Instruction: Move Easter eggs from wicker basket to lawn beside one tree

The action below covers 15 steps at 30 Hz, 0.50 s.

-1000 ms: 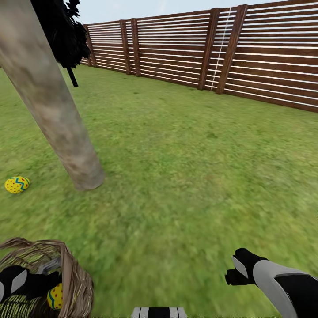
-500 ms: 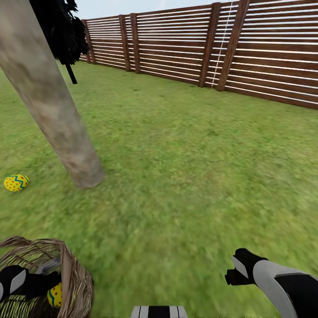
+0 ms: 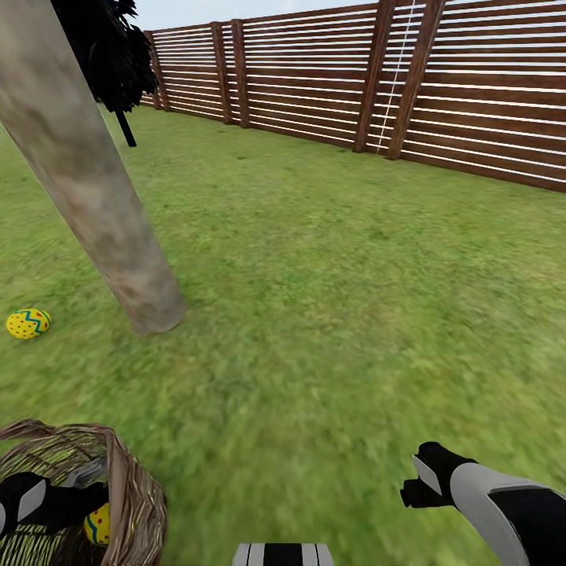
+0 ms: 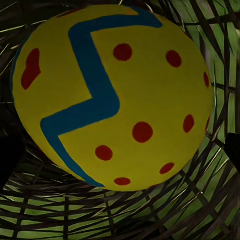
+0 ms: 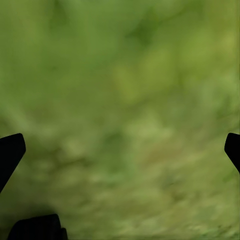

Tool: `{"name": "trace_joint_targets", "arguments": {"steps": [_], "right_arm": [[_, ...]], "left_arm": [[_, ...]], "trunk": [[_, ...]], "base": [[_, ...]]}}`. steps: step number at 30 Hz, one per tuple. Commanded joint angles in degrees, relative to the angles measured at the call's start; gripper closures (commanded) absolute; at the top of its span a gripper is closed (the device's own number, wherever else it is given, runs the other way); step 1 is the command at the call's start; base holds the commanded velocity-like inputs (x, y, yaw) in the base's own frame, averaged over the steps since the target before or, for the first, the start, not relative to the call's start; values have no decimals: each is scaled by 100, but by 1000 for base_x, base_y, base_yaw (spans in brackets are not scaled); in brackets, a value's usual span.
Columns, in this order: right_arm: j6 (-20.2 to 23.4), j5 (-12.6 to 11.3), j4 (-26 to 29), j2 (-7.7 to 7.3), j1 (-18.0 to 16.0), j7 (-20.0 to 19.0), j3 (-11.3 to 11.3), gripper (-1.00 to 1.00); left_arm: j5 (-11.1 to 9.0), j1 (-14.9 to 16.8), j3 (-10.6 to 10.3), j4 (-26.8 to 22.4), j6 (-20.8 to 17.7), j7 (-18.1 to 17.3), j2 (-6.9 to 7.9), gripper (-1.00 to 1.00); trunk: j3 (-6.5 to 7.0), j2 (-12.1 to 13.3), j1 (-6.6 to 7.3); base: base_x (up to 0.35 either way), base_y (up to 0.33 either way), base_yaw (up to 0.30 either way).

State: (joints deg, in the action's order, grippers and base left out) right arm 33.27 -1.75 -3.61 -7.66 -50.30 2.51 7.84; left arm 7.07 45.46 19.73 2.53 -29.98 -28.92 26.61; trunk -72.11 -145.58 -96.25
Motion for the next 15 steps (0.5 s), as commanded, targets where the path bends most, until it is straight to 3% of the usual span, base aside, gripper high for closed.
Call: {"name": "trace_joint_targets", "arguments": {"steps": [1,15], "right_arm": [[10,-20,-9,1,-6,3,33,-100],[12,-22,-9,1,-6,3,33,-100]], "left_arm": [[59,6,49,10,-8,-17,3,-100],[58,6,49,10,-8,-17,2,-100]], "trunk": [[-5,-2,1],[-115,-9,-12]], "base": [[0,0,0],[0,0,0]]}}
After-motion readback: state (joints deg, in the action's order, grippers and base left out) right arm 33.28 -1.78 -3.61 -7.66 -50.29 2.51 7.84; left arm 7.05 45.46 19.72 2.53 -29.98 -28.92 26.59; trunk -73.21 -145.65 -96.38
